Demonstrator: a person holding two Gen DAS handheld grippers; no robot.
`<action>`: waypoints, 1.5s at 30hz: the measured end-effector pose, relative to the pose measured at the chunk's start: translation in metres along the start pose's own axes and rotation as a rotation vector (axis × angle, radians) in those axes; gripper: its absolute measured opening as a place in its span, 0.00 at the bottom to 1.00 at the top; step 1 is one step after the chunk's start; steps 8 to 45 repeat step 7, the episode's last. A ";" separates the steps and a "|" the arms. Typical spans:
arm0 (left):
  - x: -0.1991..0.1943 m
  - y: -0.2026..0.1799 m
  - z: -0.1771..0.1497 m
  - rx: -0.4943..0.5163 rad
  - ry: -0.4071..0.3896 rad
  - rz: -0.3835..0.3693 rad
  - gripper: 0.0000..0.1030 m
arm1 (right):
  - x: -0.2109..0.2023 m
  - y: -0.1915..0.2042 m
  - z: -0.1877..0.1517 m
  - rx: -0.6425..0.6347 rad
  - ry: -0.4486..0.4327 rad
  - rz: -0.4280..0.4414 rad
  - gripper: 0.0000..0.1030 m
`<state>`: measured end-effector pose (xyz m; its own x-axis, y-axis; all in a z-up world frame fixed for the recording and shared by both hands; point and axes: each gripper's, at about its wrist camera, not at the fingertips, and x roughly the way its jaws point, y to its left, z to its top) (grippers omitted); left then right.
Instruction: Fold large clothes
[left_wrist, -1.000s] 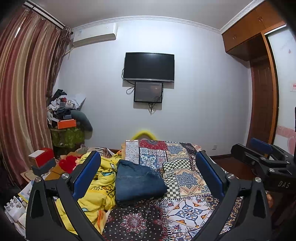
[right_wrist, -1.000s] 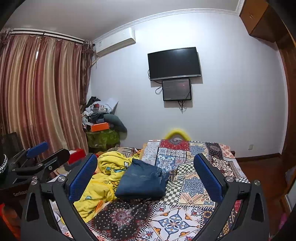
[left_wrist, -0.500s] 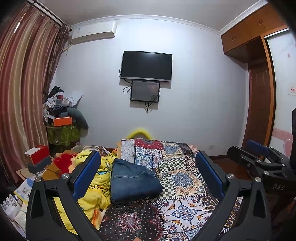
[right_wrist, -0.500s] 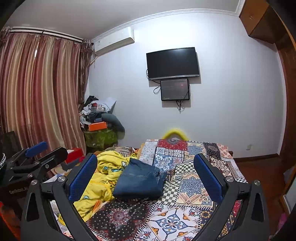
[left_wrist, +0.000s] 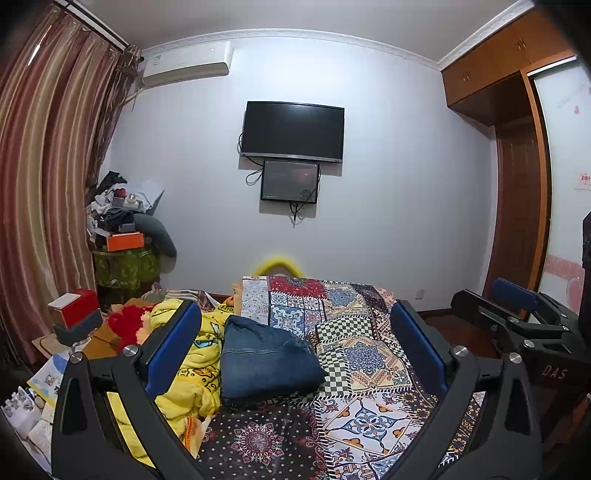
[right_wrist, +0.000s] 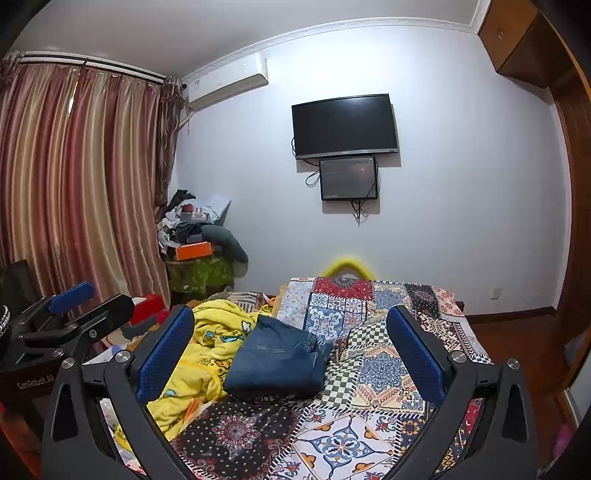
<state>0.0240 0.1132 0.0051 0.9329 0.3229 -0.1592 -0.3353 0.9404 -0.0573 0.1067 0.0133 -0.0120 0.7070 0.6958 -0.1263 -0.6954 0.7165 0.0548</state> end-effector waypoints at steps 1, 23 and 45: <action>0.000 0.000 0.000 0.001 0.000 -0.002 1.00 | 0.000 0.000 0.000 0.001 0.000 -0.001 1.00; 0.002 0.001 -0.001 -0.002 0.007 -0.004 1.00 | 0.003 0.000 0.000 0.007 0.007 -0.002 1.00; 0.002 0.001 -0.001 -0.002 0.007 -0.004 1.00 | 0.003 0.000 0.000 0.007 0.007 -0.002 1.00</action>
